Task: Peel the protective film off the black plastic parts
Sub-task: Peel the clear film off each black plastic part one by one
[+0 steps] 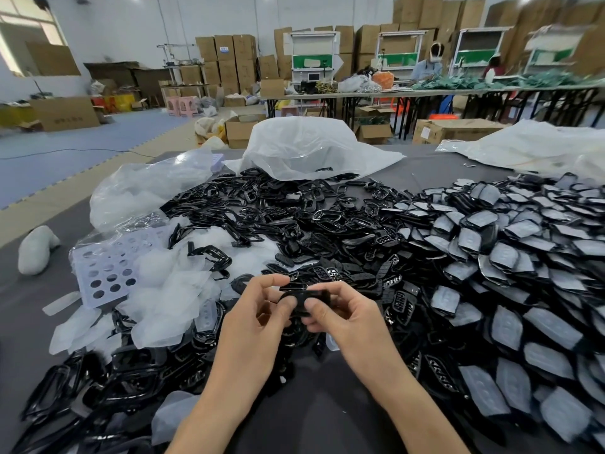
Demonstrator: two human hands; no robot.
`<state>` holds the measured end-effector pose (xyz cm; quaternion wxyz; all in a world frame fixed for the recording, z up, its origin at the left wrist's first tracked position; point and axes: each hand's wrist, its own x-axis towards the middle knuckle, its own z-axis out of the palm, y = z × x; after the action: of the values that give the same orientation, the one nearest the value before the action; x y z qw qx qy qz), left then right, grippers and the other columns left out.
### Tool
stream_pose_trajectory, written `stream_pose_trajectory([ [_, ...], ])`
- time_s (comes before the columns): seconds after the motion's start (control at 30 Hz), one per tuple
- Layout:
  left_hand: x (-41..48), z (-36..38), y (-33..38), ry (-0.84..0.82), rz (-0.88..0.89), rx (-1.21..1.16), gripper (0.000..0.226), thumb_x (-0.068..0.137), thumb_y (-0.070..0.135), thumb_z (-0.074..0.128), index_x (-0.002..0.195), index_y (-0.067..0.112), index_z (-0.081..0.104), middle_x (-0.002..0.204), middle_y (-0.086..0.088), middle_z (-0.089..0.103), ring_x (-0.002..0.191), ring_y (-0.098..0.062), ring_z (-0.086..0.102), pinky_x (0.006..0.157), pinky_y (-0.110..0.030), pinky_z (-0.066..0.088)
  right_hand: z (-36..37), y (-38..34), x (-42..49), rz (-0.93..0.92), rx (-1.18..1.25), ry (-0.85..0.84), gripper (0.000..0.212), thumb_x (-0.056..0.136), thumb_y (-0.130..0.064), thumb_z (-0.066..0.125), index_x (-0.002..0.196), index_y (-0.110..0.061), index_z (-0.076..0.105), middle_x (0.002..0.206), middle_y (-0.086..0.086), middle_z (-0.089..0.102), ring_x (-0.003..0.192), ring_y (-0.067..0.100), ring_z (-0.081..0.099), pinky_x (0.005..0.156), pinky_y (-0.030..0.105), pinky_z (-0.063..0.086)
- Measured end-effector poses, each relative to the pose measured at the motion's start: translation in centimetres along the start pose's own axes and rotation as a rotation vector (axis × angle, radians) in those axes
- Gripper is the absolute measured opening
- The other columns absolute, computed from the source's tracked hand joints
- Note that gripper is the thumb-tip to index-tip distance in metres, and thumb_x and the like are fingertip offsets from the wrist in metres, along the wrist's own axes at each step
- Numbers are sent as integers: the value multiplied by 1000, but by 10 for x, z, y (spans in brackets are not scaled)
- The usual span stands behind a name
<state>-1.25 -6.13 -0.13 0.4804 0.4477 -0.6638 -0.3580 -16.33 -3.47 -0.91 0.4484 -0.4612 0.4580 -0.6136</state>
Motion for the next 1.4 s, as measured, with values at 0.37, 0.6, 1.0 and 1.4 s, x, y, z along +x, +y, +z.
stream_pose_trajectory([
  [0.37,30,-24,-13,39,31,676,39,96,42,55,129,23,55,115,3,58,109,-22,55,95,-40,46,-21,-4,8,-103,18,444,4,94,-14,68,97,-16,65,75,7,64,56,3,61,58,13,50],
  [0.6,36,-18,-11,-96,9,908,23,97,40,52,116,29,59,107,4,57,105,-22,57,87,-36,44,-17,-1,8,-100,17,474,5,95,-15,68,97,-18,64,77,9,65,56,4,62,56,14,50],
  [1.0,-6,29,-2,-252,387,909,35,95,52,42,115,31,61,107,11,53,104,-15,50,91,-30,42,-23,-1,14,-112,93,633,9,96,-15,66,96,-22,63,70,-3,63,54,4,62,49,17,49],
  [1.4,84,-36,-22,37,87,882,29,99,20,49,124,13,61,117,-10,62,107,-28,54,93,-39,42,-9,2,6,-129,-42,436,9,95,-18,67,95,-26,64,72,-10,67,60,5,63,56,17,51],
])
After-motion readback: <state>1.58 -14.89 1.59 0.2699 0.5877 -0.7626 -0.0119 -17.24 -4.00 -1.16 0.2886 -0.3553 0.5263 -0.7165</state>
